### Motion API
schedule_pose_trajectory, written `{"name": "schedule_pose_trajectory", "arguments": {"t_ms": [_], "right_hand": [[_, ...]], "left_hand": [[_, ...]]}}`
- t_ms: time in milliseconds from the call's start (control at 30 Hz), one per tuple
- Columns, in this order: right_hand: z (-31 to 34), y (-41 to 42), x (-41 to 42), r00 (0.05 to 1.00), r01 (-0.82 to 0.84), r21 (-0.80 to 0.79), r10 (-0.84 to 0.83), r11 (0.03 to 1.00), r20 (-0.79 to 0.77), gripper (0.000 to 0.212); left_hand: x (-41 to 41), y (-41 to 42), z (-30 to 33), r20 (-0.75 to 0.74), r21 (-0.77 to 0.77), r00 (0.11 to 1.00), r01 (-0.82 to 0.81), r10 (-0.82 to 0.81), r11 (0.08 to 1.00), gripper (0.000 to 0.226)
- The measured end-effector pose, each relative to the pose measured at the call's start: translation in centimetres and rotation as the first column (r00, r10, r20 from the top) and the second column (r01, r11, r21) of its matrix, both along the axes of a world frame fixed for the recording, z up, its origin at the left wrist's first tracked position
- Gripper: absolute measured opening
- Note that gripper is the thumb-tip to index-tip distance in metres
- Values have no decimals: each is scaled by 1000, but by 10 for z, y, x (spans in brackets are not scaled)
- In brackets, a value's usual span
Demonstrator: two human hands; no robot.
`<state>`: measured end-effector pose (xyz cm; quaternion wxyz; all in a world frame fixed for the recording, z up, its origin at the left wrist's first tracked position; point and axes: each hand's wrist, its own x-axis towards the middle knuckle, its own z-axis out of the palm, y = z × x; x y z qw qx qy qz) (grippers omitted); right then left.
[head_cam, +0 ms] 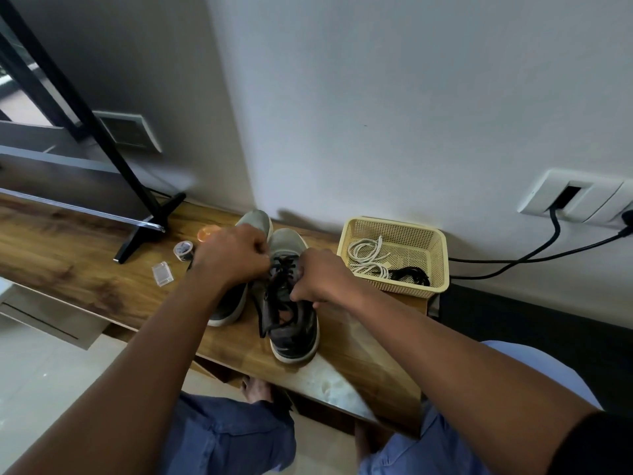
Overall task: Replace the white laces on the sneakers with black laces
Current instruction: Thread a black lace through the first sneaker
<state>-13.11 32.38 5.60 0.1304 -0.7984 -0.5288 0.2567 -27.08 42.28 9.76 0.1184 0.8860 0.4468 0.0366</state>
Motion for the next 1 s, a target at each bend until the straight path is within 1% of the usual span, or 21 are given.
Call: {"name": "schedule_pose_trajectory", "arguments": {"t_ms": [33, 67, 100, 167, 233, 300, 333, 400, 433, 467, 533, 600, 667, 833, 933, 1000], "right_hand": [[-1, 0, 0, 1000, 1, 6, -1, 1000, -13, 6], [-1, -1, 1, 1000, 2, 12, -2, 1000, -26, 6], [-1, -2, 1, 999, 1, 16, 0, 1000, -36, 8], [0, -3, 1, 999, 1, 22, 0, 1000, -43, 8], [0, -4, 0, 999, 3, 25, -2, 1000, -41, 9], [1, -4, 0, 999, 0, 29, 1, 1000, -37, 10], [1, -5, -1, 999, -5, 35, 6, 999, -31, 11], [1, -6, 0, 1000, -26, 59, 26, 998, 9, 16], [1, -6, 0, 999, -34, 74, 31, 997, 30, 18], [1, -6, 0, 999, -32, 89, 29, 996, 41, 18], [1, -6, 1, 999, -10, 106, 6, 994, 33, 17], [0, -6, 0, 1000, 18, 115, -19, 993, 14, 16], [0, -6, -1, 999, 47, 117, -46, 992, -7, 16], [0, -4, 2, 987, 117, 74, -108, 990, -115, 19], [-4, -4, 2, 981, 151, 82, -139, 985, -139, 16], [-5, -4, 2, 973, 192, 84, -179, 978, -149, 18]], "left_hand": [[-4, 4, 5, -36, 118, 990, -132, 137, 984, 10], [-8, 7, 9, -74, 204, 960, -252, 271, 946, 16], [-13, 11, 13, -97, 255, 923, -337, 371, 906, 21], [-22, 19, 17, -105, 279, 879, -424, 466, 862, 20], [-28, 23, 17, -122, 255, 863, -450, 490, 856, 17], [-29, 21, 13, -113, 238, 884, -420, 455, 876, 14], [-27, 19, 11, -88, 220, 908, -382, 409, 897, 12], [-22, 15, 6, -20, 137, 968, -243, 248, 960, 5], [-18, 13, 4, 28, 70, 987, -157, 155, 985, 3], [-14, 10, 2, 78, -1, 995, -67, 67, 998, 7], [-6, 2, -2, 157, -132, 985, 97, -75, 986, 13], [1, -4, -8, 169, -232, 974, 188, -151, 954, 16], [7, -8, -14, 129, -258, 977, 201, -172, 945, 15], [14, -10, -18, 67, -226, 989, 143, -131, 964, 6], [15, -10, -20, 20, -220, 993, 119, -118, 968, 6], [17, -12, -22, -11, -204, 993, 113, -118, 972, 7]]}}
